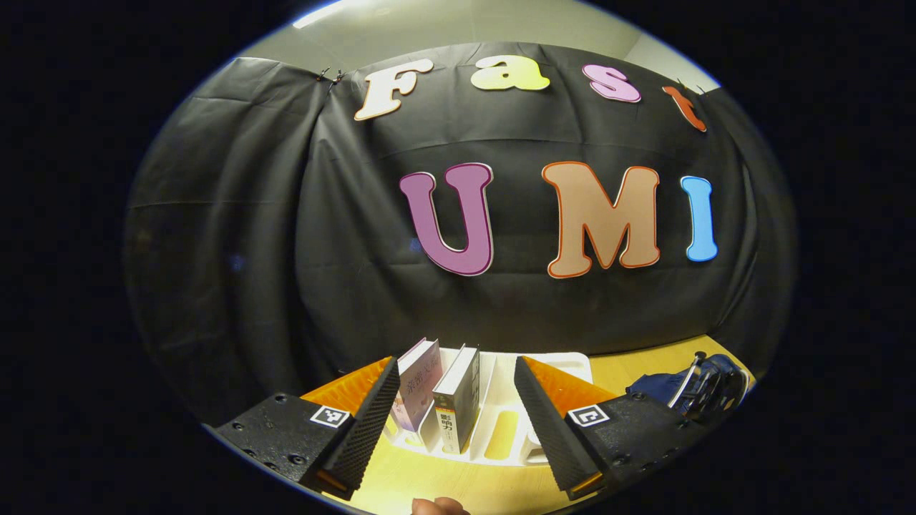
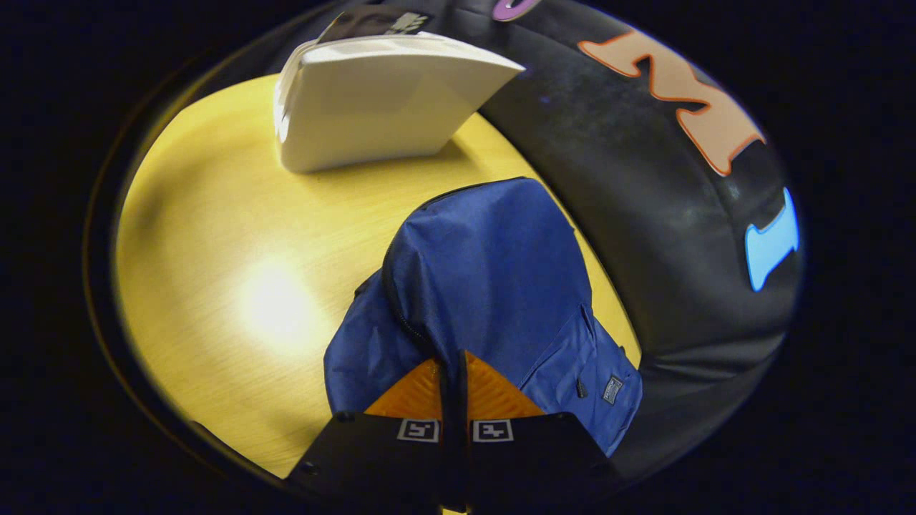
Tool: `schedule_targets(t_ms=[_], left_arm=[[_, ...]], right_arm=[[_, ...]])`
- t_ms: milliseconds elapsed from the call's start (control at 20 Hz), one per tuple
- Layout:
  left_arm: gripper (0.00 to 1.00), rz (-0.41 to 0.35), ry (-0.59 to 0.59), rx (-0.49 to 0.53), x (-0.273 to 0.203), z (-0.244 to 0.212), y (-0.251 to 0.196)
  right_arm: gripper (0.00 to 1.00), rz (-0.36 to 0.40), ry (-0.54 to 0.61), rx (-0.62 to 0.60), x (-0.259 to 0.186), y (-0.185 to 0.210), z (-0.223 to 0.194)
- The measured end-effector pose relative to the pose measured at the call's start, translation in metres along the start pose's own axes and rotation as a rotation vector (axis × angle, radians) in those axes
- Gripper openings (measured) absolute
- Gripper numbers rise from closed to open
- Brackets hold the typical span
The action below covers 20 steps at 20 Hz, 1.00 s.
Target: Open the schoolbag, grab two books from the bookshelf and put them into the schoolbag.
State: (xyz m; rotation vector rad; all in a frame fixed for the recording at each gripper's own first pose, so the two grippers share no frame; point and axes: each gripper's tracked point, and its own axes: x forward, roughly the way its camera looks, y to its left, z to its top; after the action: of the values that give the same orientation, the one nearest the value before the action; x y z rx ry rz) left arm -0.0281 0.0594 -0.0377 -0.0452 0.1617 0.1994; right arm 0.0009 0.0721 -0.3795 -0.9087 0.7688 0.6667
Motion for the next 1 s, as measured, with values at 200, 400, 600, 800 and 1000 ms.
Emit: schedule_targets(t_ms=[200,400,600,800,1000], left_arm=[[0.95,0.002,0.022,-0.012,0.002,-0.007,0.001],[0.94,-0.007,0.032,-0.007,0.014,-0.009,0.0],[0.95,-0.012,0.043,-0.004,0.022,-0.012,-0.001],[0.94,-0.016,0.06,0.001,0.03,-0.016,-0.003],[0.95,-0.021,0.076,0.005,0.038,-0.02,-0.004]], right_arm=[[0.03,0.022,-0.079,0.212,-0.027,-0.03,0.019],[0.05,0.01,-0.146,0.399,-0.056,-0.067,0.029],[0.03,-0.01,-0.212,0.667,-0.077,-0.104,0.029],[0.01,-0.082,-0.317,0.871,-0.102,-0.137,0.025],[0.04,-0.148,-0.389,1.054,-0.122,-0.163,0.011]])
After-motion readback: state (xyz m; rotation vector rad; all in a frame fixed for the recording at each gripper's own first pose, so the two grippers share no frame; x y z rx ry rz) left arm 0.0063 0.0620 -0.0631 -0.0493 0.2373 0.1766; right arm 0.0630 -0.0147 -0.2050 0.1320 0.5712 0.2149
